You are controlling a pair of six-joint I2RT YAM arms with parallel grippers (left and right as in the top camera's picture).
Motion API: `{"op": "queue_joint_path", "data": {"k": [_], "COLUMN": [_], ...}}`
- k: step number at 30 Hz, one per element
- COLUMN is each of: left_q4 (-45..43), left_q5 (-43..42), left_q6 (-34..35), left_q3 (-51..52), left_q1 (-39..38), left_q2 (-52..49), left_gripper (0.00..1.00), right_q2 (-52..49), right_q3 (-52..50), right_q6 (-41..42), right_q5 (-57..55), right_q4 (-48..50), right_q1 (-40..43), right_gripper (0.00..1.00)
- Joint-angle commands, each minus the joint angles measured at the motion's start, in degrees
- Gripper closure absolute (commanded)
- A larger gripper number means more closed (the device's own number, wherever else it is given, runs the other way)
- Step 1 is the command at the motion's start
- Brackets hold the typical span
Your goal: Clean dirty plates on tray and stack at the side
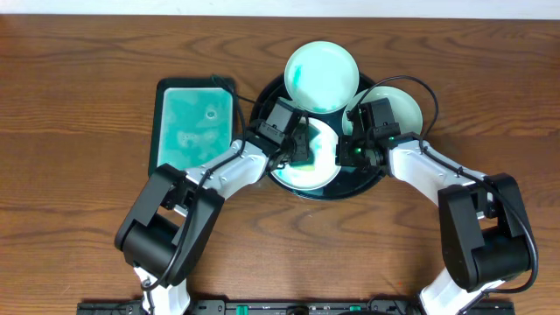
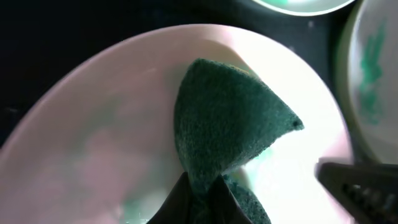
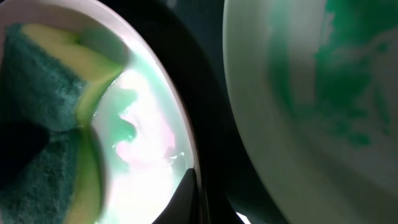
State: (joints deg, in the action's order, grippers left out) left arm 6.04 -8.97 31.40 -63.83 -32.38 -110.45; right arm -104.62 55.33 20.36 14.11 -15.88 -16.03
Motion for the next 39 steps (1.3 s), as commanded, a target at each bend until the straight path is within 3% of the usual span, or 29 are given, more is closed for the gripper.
{"op": "queue_joint_path", "data": {"k": [1,4,14,21,30,39], "left_q4": [4.3,7.3,8.5,14.7,24.7,30.0], "left_q5": [12.9,16.4,16.7,24.9,24.9,24.9], "left_q6": [-5.9,-6.1,-6.6,-6.8,-5.5,-4.8], "left_q3": [0.7,0.7,0.7,0.7,0.7,0.8], "left_q1": [1.6,2.2,2.5,4.5,16.0,21.9], "left_q2": [-1.0,1.8,21.0,28.5,29.2,29.2], "left_gripper": [0.93,0.93,0.93,0.93,0.93,0.93], "right_q2": [-0.5,-0.5,0.4,6.2,16.8,24.2], "right_q3": [-0.4,-0.4,-0.2,-0.1,-0.1,-0.1], "right_q6": [-1.4,-1.8,-2.9,-5.3,-5.5,-12.7], "right_q5": [-2.3,-2.2,-1.8,-2.8,-22.1,-38.2], "right_q4": [-1.3,-1.4,-1.9,-3.4,-7.0,-6.5], "right_q1": [0.2,0.2,0.2,-0.6,-4.6,-9.4], "right_gripper": [0.99,0.99,0.99,0.99,0.99,0.99]}}
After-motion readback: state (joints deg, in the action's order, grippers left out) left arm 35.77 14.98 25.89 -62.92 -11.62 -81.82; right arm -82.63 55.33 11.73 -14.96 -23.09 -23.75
